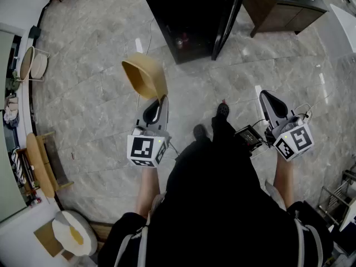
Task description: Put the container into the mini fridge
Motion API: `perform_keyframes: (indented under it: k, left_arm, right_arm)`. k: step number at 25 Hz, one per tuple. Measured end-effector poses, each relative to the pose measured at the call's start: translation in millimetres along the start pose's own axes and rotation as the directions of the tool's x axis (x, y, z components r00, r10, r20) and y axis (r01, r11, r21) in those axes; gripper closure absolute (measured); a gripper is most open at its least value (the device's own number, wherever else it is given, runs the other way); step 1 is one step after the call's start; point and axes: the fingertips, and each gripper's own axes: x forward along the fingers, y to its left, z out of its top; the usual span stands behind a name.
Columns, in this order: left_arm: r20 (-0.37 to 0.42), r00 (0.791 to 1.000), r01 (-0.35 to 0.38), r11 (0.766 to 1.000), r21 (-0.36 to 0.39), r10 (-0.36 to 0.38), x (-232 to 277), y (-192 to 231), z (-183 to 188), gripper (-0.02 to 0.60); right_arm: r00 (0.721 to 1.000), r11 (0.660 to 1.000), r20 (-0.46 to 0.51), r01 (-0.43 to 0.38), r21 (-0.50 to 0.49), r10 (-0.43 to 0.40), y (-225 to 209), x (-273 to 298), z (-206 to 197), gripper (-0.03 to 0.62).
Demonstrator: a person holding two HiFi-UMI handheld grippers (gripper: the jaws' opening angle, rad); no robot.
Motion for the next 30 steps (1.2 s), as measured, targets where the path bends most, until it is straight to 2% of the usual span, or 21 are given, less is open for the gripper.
perform_keyframes:
  k: [8,12,20,30]
  left_arm:
    - [-0.011,1.000,0.019,1.000,-0.002,-0.019,6.8,-19.6,-11.9,0.545]
    - [-0.015,1.000,0.027,1.000,-0.006,-0.027,15.8,-26.2,-12.3,0.545]
    - [-0.008,1.000,0.008,1.000,-0.003,-0.008,51.0,-30.0,8.7,0.545]
    - [-0.024,0.999,-0.044,0.999,0.012,0.044,115.6,-34.3,31.1,0.545]
  right_arm:
    - [0.999,1.000,0.042,-0.003,-0.020,0.004,-0.1,-11.3,5.5,0.577]
    - [0.999,1.000,0.038,0.016,0.005,-0.016,-12.6,-13.7,2.6,0.577]
    - [0.998,0.998,0.056,0.035,0.044,-0.038,-58.2,0.3,6.0,0.577]
    - [0.994,0.999,0.100,-0.044,0.027,0.042,-120.9,37.9,24.1,0.577]
